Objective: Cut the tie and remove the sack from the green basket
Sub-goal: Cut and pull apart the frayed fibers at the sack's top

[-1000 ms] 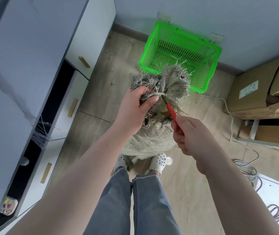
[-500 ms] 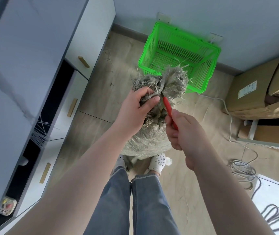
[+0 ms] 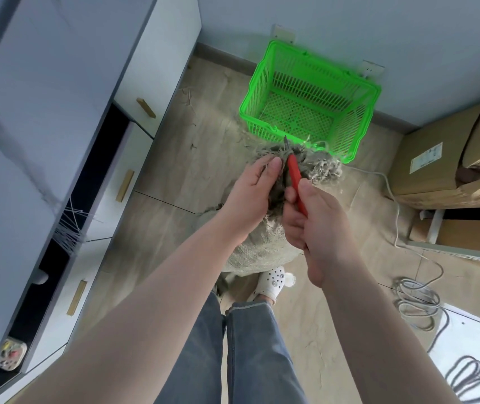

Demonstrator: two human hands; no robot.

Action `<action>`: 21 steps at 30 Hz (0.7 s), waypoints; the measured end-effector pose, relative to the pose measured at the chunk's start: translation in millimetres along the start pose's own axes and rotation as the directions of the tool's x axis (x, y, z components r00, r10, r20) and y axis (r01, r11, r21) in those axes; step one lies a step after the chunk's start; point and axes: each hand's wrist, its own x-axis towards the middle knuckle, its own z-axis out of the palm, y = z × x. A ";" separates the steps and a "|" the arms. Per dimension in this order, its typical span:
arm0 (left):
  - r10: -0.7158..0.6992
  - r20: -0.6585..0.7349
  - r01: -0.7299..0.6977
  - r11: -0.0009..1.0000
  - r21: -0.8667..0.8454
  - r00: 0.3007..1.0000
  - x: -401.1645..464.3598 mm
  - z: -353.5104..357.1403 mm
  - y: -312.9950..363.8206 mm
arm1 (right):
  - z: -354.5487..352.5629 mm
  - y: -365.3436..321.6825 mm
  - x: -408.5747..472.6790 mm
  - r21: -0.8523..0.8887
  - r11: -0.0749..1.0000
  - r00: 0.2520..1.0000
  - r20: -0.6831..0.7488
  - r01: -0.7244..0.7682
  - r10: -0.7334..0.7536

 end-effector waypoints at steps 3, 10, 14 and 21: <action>0.068 -0.073 -0.044 0.956 0.291 0.995 4.7 -3.3 -5.6 | 0.1 -2.6 -2.6 0.033 0.999 1.000 0.009 0.004 -0.004; 0.161 -0.121 -0.078 0.857 0.510 0.979 12.1 -1.6 -7.6 | 2.2 0.7 -10.9 0.106 0.994 1.000 -0.023 -0.010 0.013; 0.179 -0.105 -0.101 0.850 0.517 0.978 0.0 14.0 -7.7 | 0.8 -1.8 0.7 0.117 0.993 0.999 -0.049 -0.015 0.021; -0.017 -0.351 0.217 0.813 0.540 0.936 -3.6 -32.6 -31.8 | -24.5 -54.6 -3.0 0.234 0.954 0.977 -0.146 0.188 -0.157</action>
